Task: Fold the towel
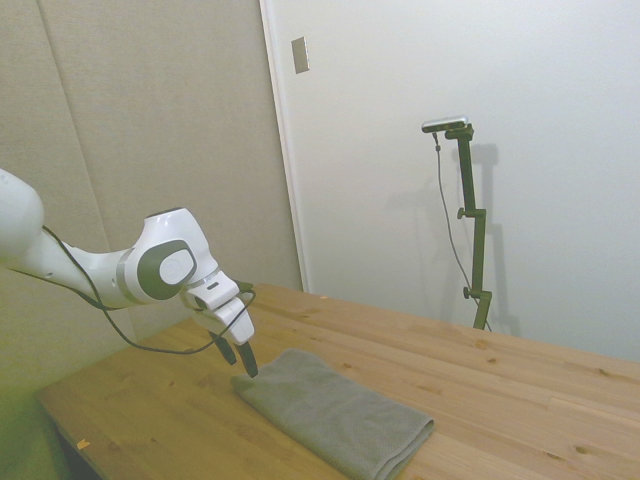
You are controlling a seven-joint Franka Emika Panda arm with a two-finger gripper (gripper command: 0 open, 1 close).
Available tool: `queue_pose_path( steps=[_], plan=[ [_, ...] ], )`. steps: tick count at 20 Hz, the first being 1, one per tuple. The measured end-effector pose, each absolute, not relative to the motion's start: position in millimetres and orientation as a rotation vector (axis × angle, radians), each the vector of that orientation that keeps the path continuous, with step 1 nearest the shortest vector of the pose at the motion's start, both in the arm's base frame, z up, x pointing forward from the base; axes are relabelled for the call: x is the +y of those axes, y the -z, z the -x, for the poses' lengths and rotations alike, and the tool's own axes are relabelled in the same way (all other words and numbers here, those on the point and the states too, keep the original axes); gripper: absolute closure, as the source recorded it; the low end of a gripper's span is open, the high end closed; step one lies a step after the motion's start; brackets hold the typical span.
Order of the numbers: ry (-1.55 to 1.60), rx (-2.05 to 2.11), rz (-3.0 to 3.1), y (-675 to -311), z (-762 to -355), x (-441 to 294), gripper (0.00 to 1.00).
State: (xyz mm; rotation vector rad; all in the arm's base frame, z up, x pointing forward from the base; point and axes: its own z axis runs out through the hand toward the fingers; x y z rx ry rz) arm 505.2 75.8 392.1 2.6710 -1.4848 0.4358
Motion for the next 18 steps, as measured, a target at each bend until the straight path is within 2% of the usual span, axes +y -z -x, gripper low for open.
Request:
queue_pose_path(
  steps=[6,13,18],
  plan=[
    [-0.46,-1.537,-2.501,-362,-547,104,0.0],
    [-0.431,-1.578,-2.423,-356,-579,99,0.0],
    [-0.423,-1.574,-2.429,-351,-587,102,0.0]
  ],
)
